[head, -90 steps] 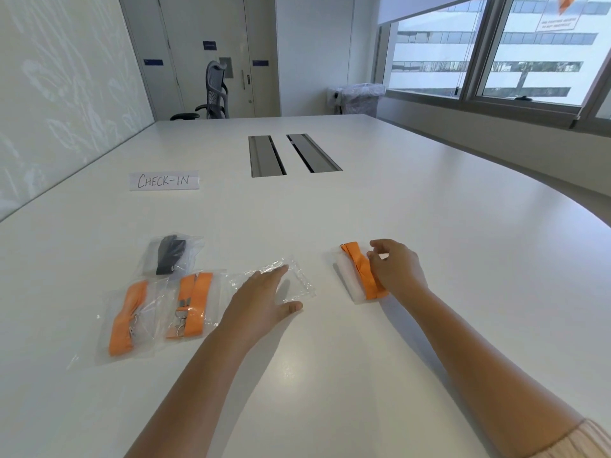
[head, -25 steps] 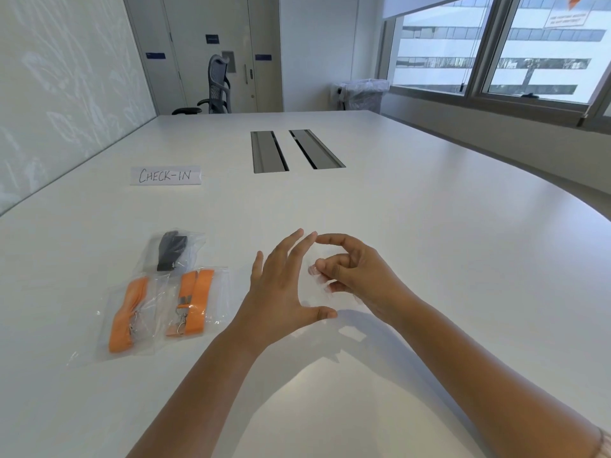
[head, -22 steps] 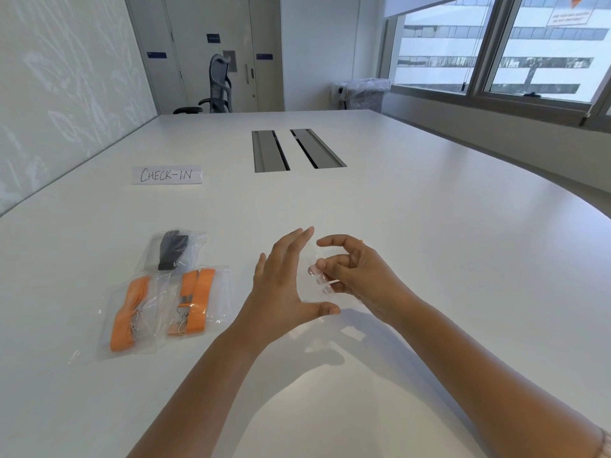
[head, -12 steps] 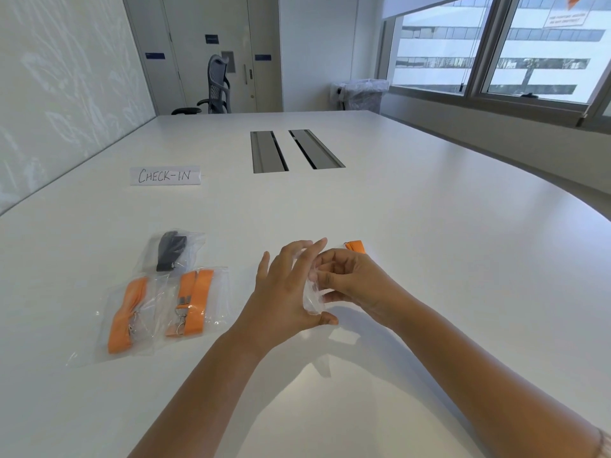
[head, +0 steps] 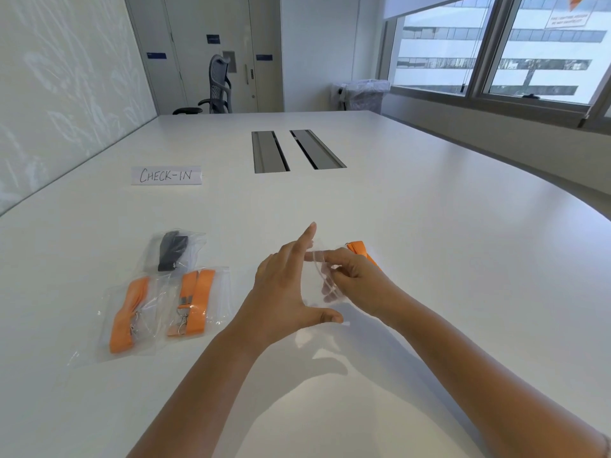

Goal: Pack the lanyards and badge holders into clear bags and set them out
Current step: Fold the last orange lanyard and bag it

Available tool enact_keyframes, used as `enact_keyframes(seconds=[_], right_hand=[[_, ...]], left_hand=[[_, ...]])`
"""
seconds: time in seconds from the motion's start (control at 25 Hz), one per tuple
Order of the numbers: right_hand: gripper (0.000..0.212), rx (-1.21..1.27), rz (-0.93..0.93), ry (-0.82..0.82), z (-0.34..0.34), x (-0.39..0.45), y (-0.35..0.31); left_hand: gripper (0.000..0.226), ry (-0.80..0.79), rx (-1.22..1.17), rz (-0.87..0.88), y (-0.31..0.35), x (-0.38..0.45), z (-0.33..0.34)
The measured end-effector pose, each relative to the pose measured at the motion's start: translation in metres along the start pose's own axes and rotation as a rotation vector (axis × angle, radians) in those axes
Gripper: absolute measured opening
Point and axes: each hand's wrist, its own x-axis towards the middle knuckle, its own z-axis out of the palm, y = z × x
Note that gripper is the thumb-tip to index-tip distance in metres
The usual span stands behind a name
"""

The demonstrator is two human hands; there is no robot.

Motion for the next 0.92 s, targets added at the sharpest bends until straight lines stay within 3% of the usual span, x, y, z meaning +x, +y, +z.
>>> enact_keyframes(seconds=[0.2,0.52,0.72,0.92], right_hand=[[0.046,-0.147,0.024,0.024,0.0035,-0.0004,0.0011],[0.046,-0.325,0.016,0.011,0.0012,-0.0021,0.0002],[0.046,-0.239,0.053,0.022,0.0031,-0.0002,0.0040],[0.047,-0.025,0.065,-0.027,-0.0009,0.0002,0.0027]], left_hand=[[0.119,0.000,0.221,0.061,0.0001,0.0004,0.0063],[0.113,0.025,0.003,0.041,0.0040,-0.0015,0.0045],[0.114,0.013,0.129,0.060,0.0030,-0.0012,0.0067],[0.098,0.113,0.136,0.069,-0.0014,0.0003,0.0050]])
